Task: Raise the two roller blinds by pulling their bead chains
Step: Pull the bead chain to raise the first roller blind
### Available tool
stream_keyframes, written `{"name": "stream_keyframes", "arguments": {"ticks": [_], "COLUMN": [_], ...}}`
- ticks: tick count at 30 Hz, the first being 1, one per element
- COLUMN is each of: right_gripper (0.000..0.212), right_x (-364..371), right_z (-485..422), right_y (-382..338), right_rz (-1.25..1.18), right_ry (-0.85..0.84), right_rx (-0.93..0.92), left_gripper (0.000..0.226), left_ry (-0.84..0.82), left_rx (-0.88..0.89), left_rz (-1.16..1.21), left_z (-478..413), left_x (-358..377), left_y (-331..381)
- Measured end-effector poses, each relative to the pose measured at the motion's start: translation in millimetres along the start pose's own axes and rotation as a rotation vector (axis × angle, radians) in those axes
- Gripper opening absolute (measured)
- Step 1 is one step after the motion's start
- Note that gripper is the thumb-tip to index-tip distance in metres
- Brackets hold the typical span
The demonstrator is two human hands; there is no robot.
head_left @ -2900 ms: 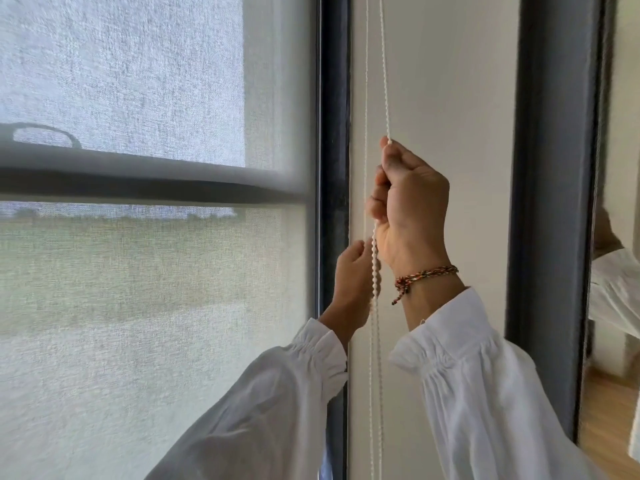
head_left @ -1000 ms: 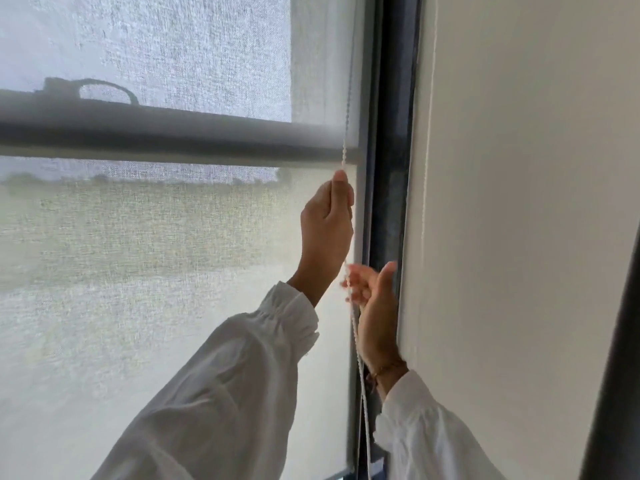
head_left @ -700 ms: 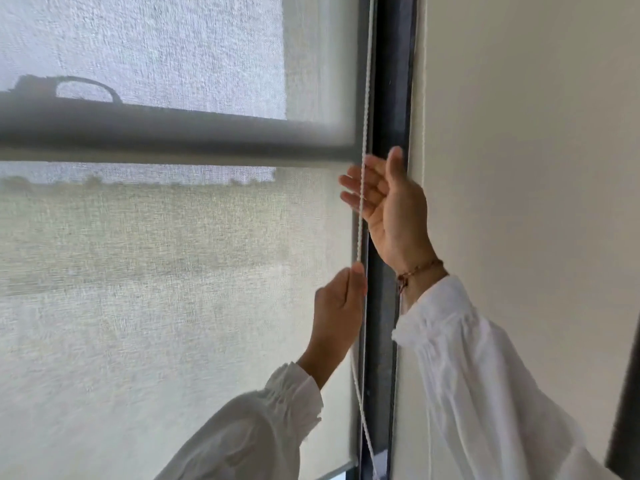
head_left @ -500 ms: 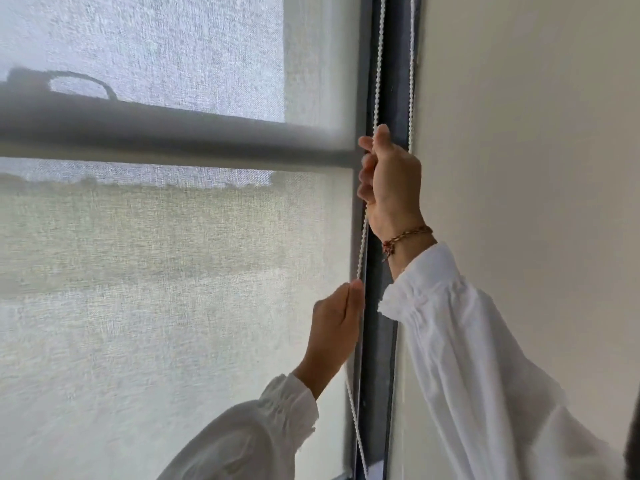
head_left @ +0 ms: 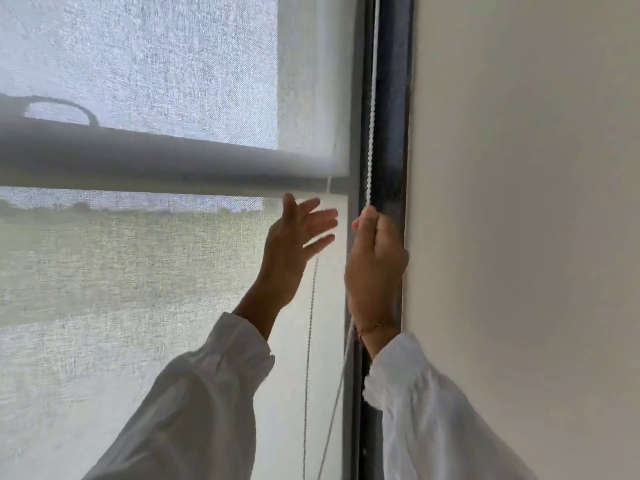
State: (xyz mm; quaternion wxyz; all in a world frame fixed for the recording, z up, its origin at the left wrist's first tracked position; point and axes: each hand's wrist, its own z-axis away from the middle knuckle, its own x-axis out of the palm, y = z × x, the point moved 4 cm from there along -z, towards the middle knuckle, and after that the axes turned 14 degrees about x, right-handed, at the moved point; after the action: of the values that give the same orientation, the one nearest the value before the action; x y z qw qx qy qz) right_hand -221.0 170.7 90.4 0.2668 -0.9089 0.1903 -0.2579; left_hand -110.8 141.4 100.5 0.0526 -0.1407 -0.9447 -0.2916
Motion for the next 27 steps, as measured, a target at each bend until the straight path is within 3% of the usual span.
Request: {"name": "stream_keyframes", "arguments": {"ticks": [7,12,14,16,20,23,27], "right_gripper": [0.033,0.040,0.039,0.039,0.061,0.069,0.053], "right_x": [-3.2,3.3,4.2,3.6,3.1,0.7,9.0], "right_z": [42.8,39.6,31.8,22.9,-3.9,-31.6,-65.2], "right_y": [58.3,65.3,76.4,89.0,98.2,84.1,52.6], "right_rz": [0.081,0.063,0.012,-0.129,-0.378,-0.498,-0.582], "right_ry": [-0.046,-0.093,-0.176,-0.298,-0.461,-0.538,-0.655], "right_rx": [-0.054,-0.037,0.080,0.317,0.705,0.797,0.772], "left_gripper": [0.041,0.039,0.042,0.042,0.044,0.041,0.039], "left_ry": [-0.108,0.135,0.179,0.189,0.146,0.111,0.104], "left_rx": [0.036,0.105,0.161,0.206,0.232,0.168,-0.003], "left_rz": [0.041,-0.004,-0.027,-0.056,-0.215,-0.270,-0.258], "left_z": [-45.4,-56.9,-56.8,-54.8,-31.7,3.6,54.2], "left_x": [43.6,61.5,62.2,62.7,62.2,51.8,40.3], "left_y": [23.3,17.4,15.2,10.5,-18.0,-49.6,-89.2]}}
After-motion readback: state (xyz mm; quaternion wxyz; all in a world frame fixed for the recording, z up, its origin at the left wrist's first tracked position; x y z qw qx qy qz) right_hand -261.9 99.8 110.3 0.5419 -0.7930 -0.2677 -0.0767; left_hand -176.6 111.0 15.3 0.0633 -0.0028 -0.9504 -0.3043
